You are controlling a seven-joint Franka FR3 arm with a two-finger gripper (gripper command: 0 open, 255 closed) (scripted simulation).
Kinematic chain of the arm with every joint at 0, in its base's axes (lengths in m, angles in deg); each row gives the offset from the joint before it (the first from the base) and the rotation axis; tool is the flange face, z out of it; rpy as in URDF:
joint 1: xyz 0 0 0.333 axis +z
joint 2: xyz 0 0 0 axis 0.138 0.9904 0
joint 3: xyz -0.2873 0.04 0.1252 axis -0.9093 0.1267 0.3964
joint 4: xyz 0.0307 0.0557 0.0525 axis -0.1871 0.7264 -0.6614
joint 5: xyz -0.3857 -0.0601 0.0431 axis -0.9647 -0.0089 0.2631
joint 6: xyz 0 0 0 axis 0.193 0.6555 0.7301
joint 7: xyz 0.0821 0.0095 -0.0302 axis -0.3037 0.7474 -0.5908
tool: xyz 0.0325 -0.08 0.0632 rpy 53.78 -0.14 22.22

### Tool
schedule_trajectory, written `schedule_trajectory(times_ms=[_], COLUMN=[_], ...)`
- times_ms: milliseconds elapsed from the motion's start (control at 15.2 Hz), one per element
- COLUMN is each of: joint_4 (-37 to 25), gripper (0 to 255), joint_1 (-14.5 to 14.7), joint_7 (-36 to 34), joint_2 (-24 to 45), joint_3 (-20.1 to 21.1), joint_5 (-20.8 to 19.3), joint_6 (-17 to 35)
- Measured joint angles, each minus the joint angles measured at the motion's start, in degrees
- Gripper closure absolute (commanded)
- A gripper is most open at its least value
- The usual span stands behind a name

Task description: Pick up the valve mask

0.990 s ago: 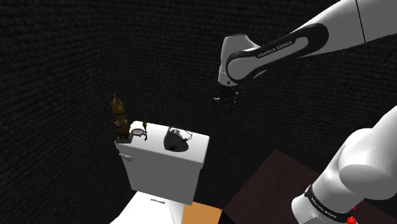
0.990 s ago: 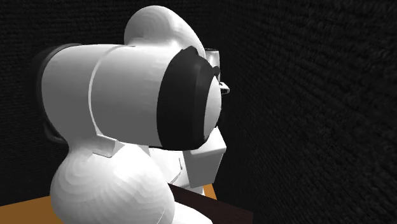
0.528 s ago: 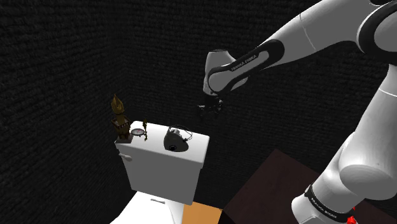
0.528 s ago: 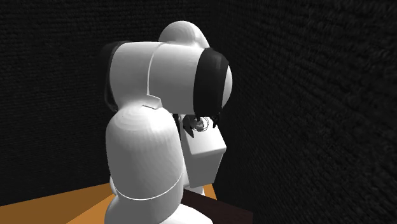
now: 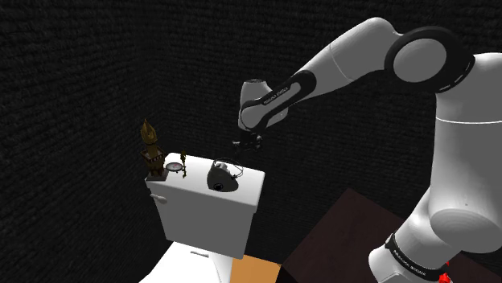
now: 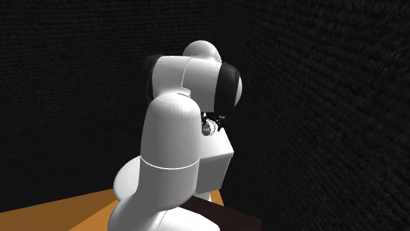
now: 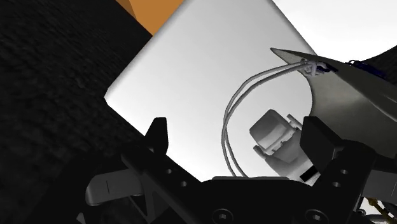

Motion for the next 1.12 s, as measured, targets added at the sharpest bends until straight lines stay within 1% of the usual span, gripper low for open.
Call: schedule_trajectory(times_ms=[66,198,660,726,1122], joint_4=[-2.0,-4.0,-5.4,-5.3,-5.2], gripper=[0,0,0,255,255], joint_1=[0.0,0.0,0.2,0.2,0.2], joint_7=[0.1,0.3,0.3,0.3,0.3], joint_2=[2.5,5.1,9.7,9.8,9.8], joint_3=[0.0,0.0,-0.2,-0.2,-0.2], joint_5=[0.1,0.2,-0.1,-0.1,-0.1], joint_6=[0.6,1.2,4.5,4.7,4.9])
